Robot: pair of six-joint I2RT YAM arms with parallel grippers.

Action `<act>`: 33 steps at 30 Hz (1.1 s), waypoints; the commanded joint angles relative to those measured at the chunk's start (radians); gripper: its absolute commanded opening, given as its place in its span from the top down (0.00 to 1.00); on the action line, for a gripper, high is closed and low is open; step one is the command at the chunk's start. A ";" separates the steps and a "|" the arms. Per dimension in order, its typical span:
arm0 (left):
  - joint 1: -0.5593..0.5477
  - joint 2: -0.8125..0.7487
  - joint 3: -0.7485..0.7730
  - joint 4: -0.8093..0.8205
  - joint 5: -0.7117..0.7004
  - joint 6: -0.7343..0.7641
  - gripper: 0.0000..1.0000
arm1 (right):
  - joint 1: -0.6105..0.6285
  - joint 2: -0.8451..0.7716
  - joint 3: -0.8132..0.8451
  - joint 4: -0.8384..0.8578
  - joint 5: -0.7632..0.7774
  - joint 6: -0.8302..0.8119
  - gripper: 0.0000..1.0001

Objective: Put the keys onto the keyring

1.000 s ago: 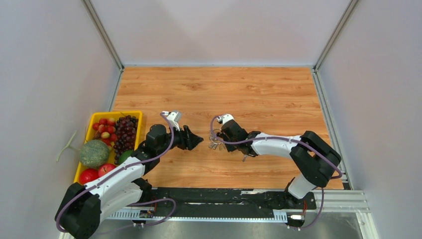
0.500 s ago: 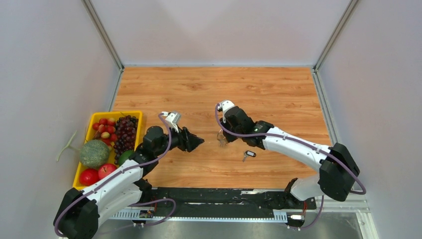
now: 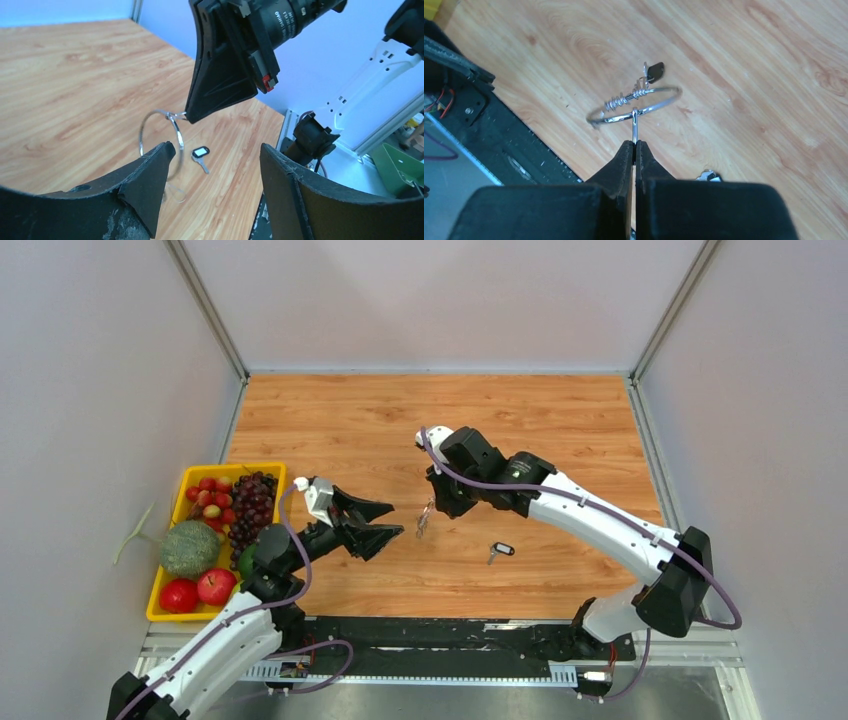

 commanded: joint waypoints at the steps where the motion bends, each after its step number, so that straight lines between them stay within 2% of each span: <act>1: -0.003 -0.066 -0.038 0.130 0.007 0.036 0.26 | 0.024 0.020 0.111 -0.108 -0.074 0.012 1.00; 11: -0.019 -0.079 -0.059 0.237 0.028 0.044 0.23 | 0.082 0.038 0.246 -0.216 -0.087 0.054 1.00; 15: -0.084 -0.077 -0.050 0.246 -0.026 0.103 0.22 | 0.099 0.067 0.307 -0.252 -0.075 0.066 1.00; 24: -0.155 0.009 -0.037 0.240 -0.056 0.246 0.22 | 0.108 0.112 0.410 -0.323 -0.088 0.071 1.00; 30: -0.221 0.044 -0.018 0.182 -0.149 0.363 0.22 | 0.124 0.112 0.448 -0.353 -0.104 0.080 1.00; 33: -0.310 0.085 0.022 0.132 -0.261 0.460 0.21 | 0.128 0.115 0.461 -0.365 -0.098 0.084 1.00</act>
